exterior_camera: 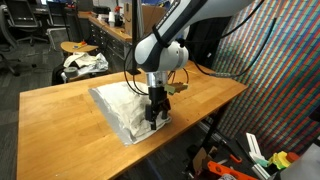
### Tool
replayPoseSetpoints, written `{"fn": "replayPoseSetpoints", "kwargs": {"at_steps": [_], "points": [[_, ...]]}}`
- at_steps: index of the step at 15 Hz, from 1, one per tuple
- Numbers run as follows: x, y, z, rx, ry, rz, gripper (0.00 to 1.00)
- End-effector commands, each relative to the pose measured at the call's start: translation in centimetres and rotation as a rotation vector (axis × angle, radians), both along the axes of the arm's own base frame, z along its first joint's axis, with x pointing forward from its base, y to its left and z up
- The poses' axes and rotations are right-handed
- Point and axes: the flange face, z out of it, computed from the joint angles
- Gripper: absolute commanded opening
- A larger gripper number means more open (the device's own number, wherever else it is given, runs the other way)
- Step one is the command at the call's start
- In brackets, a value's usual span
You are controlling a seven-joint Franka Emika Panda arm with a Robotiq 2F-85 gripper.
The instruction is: Fold the cloth in half
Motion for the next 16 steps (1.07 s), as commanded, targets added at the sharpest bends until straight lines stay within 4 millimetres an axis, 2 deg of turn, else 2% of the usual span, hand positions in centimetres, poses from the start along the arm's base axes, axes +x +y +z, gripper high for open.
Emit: {"fn": "replayPoseSetpoints", "kwargs": {"at_steps": [1, 3, 9, 13, 16], "points": [[-0.6, -0.8, -0.8, -0.125, 0.053, 0.06, 1.0], [-1.1, -0.9, -1.0, -0.158, 0.058, 0.102, 1.0], [-1.1, -0.4, 0.4, -0.138, 0.033, 0.15, 1.0], [0.9, -0.8, 2.8, -0.178, -0.013, 0.121, 1.0], [3.5, -2.1, 5.1, -0.262, -0.065, 0.089, 1.0]]}}
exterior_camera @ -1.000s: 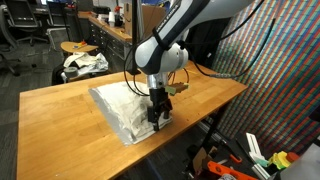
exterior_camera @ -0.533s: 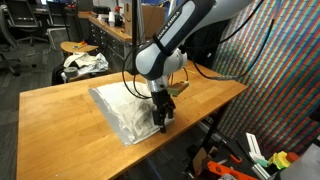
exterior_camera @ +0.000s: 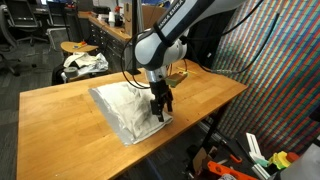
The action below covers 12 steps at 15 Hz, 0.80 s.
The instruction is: Fold the cloth in half
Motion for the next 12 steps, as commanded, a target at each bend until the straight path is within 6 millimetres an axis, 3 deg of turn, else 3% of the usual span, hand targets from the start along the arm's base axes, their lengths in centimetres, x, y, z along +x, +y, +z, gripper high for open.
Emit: {"fn": "replayPoseSetpoints", "kwargs": {"at_steps": [1, 7, 12], "points": [[3.1, -1.7, 3.6, -0.107, -0.066, -0.034, 1.0], [9.7, -3.5, 6.3, -0.17, -0.224, -0.207, 1.0], [15.1, -4.9, 6.2, -0.135, -0.202, -0.293, 1.0]]}}
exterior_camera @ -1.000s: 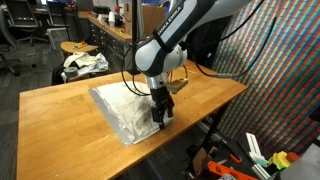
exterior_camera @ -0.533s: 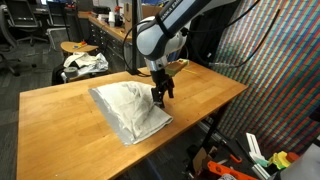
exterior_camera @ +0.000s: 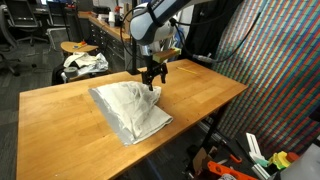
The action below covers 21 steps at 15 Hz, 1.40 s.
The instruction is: Fold the cloth in half
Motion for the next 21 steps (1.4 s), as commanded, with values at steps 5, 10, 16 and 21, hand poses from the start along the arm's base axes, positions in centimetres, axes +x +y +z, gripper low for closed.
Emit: {"fn": "replayPoseSetpoints", "kwargs": {"at_steps": [5, 10, 16, 21], "points": [[6.8, -4.5, -2.7, 0.166, 0.081, -0.064, 1.0], [8.3, -8.7, -4.7, 0.227, 0.102, -0.085, 1.0], [9.3, -10.6, -6.4, 0.268, 0.066, -0.077, 1.0], [9.2, -10.7, -6.9, 0.336, 0.082, -0.047, 1.0]]}}
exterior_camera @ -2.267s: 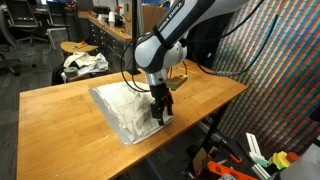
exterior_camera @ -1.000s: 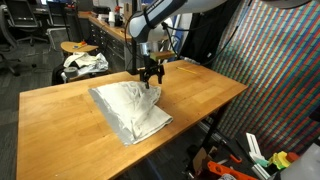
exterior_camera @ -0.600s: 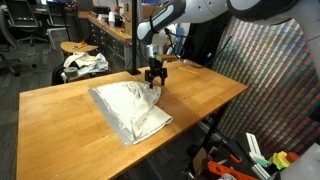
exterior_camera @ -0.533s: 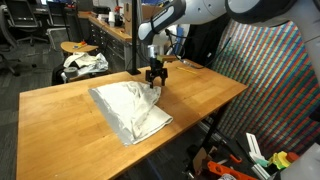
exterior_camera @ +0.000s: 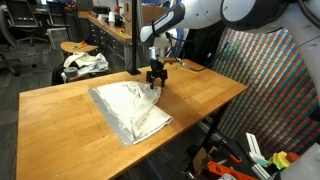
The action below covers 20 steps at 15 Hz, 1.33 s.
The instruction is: Fold the cloth in half
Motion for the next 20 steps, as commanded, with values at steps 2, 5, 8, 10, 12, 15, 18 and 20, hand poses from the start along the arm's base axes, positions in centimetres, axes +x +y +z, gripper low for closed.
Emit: {"fn": "replayPoseSetpoints", "kwargs": {"at_steps": [2, 5, 8, 10, 12, 15, 18, 20], "points": [[0.6, -0.2, 0.3, 0.126, -0.021, 0.037, 1.0], [0.5, -0.5, 0.1, 0.188, -0.018, 0.047, 1.0], [0.1, -0.5, -0.2, 0.24, -0.016, 0.062, 1.0], [-0.5, -0.1, -0.4, 0.258, -0.021, 0.081, 1.0], [-1.0, 0.4, -0.6, 0.273, -0.03, 0.106, 1.0], [-1.5, 1.0, -1.0, 0.288, -0.028, 0.133, 1.0], [-1.8, 1.5, -1.4, 0.303, -0.027, 0.142, 0.73], [-1.9, 1.6, -1.6, 0.306, -0.031, 0.144, 0.71]]}}
